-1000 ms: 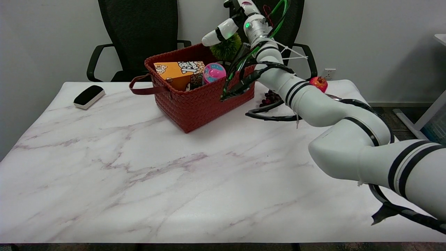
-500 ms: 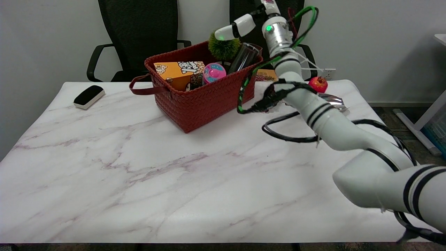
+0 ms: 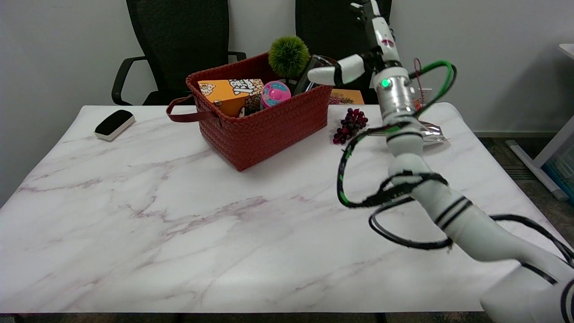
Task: Place the potted plant into the brown storage basket.
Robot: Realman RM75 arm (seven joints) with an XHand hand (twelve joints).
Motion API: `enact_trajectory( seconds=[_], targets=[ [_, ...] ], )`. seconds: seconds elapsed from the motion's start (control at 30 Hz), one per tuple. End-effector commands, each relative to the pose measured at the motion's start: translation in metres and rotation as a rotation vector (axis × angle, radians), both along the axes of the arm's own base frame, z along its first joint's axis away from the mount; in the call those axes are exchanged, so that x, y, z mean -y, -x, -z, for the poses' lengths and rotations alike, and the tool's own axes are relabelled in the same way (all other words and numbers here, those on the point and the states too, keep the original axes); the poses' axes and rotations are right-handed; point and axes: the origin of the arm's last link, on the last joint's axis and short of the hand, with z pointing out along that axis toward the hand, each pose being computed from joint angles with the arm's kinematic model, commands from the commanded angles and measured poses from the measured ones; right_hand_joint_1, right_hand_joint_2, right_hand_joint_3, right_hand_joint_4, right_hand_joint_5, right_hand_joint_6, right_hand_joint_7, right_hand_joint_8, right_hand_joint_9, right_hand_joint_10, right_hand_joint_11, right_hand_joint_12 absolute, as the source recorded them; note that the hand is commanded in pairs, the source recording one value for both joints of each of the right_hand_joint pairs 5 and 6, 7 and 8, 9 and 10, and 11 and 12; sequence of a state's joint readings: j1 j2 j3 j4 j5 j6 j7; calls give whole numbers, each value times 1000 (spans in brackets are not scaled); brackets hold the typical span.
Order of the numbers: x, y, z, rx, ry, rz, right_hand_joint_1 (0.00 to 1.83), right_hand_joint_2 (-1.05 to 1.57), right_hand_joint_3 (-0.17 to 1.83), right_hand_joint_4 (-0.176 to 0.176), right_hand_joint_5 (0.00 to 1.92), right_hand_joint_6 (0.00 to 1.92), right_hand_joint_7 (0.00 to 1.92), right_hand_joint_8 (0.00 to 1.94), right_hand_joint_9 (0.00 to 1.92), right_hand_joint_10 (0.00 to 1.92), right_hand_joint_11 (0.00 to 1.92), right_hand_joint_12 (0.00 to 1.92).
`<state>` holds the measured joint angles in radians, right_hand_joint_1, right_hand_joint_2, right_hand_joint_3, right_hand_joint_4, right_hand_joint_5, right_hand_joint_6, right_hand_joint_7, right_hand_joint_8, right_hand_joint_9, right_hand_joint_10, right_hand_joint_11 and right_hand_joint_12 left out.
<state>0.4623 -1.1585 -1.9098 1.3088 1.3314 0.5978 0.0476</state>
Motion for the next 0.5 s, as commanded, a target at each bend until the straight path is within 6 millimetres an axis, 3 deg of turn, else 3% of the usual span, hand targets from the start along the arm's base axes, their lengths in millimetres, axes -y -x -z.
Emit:
enact_trajectory(
  seconds=[0.03,0.17,0.27,0.37,0.5],
  targets=[
    [-124,36,-11,-100,78,-114,1159,-369,595,0,0,0,264,264,94,94,250,250],
    [-130,50,-13,-95,40,-132,1153,-371,610,0,0,0,238,238,66,66,272,272],
    [-132,61,-14,-51,-21,-113,1094,-287,604,0,0,0,186,186,0,0,186,186],
    [-133,68,-10,1,-83,-101,1026,-157,457,0,0,0,151,151,0,0,186,186],
    [-137,75,0,23,-119,-101,816,224,80,0,0,0,54,54,0,0,206,206]
  ],
)
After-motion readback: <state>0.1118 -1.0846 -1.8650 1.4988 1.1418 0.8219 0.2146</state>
